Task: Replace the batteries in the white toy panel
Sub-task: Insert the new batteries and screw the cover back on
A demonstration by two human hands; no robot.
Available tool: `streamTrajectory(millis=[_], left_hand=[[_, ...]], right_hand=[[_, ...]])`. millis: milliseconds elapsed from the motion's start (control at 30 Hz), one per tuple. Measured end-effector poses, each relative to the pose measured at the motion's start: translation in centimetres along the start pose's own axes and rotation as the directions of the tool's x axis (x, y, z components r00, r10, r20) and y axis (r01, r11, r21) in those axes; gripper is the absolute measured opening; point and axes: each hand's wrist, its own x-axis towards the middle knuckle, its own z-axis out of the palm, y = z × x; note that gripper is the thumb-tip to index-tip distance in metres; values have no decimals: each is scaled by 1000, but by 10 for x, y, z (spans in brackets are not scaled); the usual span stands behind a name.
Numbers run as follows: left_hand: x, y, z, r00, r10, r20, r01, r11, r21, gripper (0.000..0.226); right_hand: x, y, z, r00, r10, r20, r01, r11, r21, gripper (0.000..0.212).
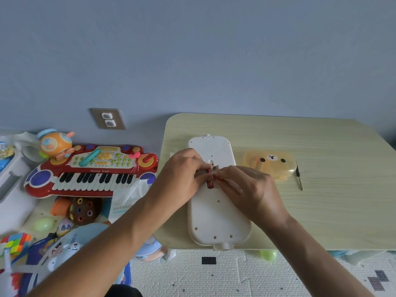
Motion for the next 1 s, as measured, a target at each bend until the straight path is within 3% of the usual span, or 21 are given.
streamTrajectory(millis=[267, 400, 633, 733, 867, 1000], left_hand=[[-8, -5, 2, 996, 84, 16, -85, 991, 100, 24], [-10, -9, 1, 999, 22, 26, -23, 999, 28, 27], [-12, -11, -4, 994, -62, 91, 72, 992, -104, 43], [-10, -11, -5, 992, -69, 103, 79, 993, -92, 49], [-10, -9, -8, 984, -111, 139, 126, 987, -103, 73], [-9, -8, -9, 979, -139, 150, 157, 981, -113, 80]], right_hand=[[-3, 1, 2, 999, -29, 43, 31, 999, -42, 18], [1, 2, 0, 997, -7, 78, 11, 999, -49, 14], [3, 6, -7, 985, 32, 169, -53, 991, 121, 16], [8, 9, -7, 969, 125, 213, -156, 978, 135, 19], [17, 2, -11, 876, 352, 329, -423, 890, 173, 49], [26, 0, -10, 808, 418, 416, -515, 843, 153, 60]])
